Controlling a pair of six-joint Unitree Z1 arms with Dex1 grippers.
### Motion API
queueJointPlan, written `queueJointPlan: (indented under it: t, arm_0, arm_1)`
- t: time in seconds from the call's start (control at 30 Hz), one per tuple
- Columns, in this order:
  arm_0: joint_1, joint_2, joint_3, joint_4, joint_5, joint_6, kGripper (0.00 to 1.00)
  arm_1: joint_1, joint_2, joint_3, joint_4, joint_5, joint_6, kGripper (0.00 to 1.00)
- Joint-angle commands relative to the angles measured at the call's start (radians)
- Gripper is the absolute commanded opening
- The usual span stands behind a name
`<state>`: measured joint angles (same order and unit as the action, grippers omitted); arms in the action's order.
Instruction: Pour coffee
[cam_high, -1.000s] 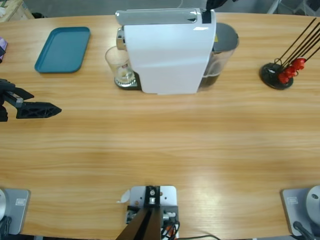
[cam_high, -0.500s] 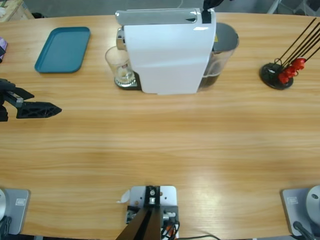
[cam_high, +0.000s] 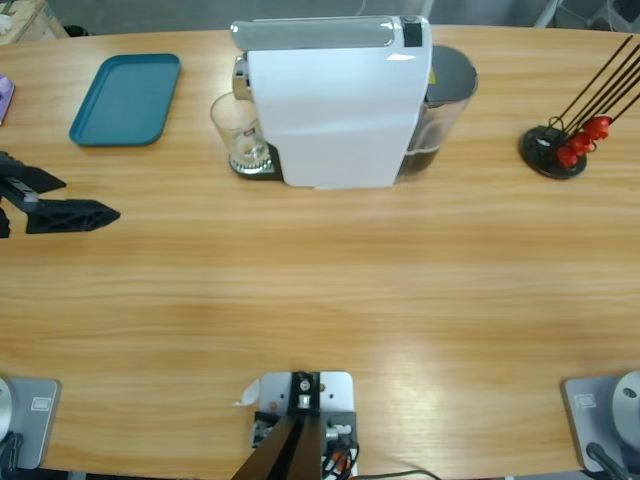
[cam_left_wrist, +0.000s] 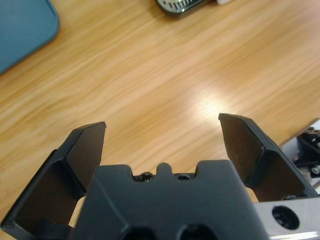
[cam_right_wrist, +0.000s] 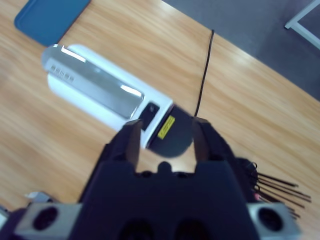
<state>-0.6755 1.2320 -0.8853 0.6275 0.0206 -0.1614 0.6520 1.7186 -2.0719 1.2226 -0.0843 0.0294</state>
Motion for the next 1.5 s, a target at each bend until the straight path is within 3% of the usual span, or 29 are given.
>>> queueJointPlan:
  t: [0.03,0.1,0.13,0.2,0.23,0.27,0.3,0.33,0.5,0.83,1.13,1.5]
  arm_0:
    - [-0.009,-0.07,0.066,-0.003,-0.009,0.018,0.991]
    - [-0.009,-0.071,0.068,-0.003,-0.011,0.017,0.991]
    - [-0.009,-0.07,0.07,-0.003,-0.012,0.016,0.991]
    - [-0.009,-0.068,0.071,-0.003,-0.014,0.013,0.991]
    - [-0.009,-0.067,0.071,-0.003,-0.014,0.013,0.991]
    - [-0.009,-0.063,0.071,-0.003,-0.014,0.013,0.991]
    - [-0.009,-0.057,0.071,-0.003,-0.014,0.014,0.991]
    - [-0.009,-0.051,0.072,-0.004,-0.014,0.015,0.991]
    - [-0.009,-0.029,0.074,-0.006,-0.023,0.017,0.991]
    - [-0.009,0.006,0.078,-0.023,-0.036,0.039,0.996]
    - [-0.009,-0.051,0.113,-0.142,-0.054,0.103,1.0]
    - [-0.009,-0.059,0.118,-0.149,-0.053,0.114,1.0]
  arm_1:
    - [0.012,-0.067,0.135,-0.002,-0.003,-0.011,0.967]
    - [0.012,-0.029,0.12,-0.002,0.015,-0.005,0.566]
    - [0.013,-0.004,0.105,-0.002,0.018,-0.002,0.503]
    - [0.015,0.045,0.06,-0.001,0.04,-0.002,0.501]
    - [0.015,0.069,0.044,0.001,0.048,-0.001,0.436]
    - [0.015,0.093,0.033,0.003,0.047,-0.001,0.194]
    - [0.015,0.116,0.021,0.003,0.047,-0.002,0.051]
    - [0.015,0.138,0.007,0.003,0.048,-0.002,0.0]
    - [0.015,0.208,-0.07,0.027,0.041,-0.005,0.0]
    - [0.004,0.246,-0.02,0.037,0.059,0.011,0.0]
    - [0.003,0.248,-0.008,0.034,0.085,0.009,0.0]
    - [0.001,0.268,0.0,0.022,0.095,0.006,0.0]
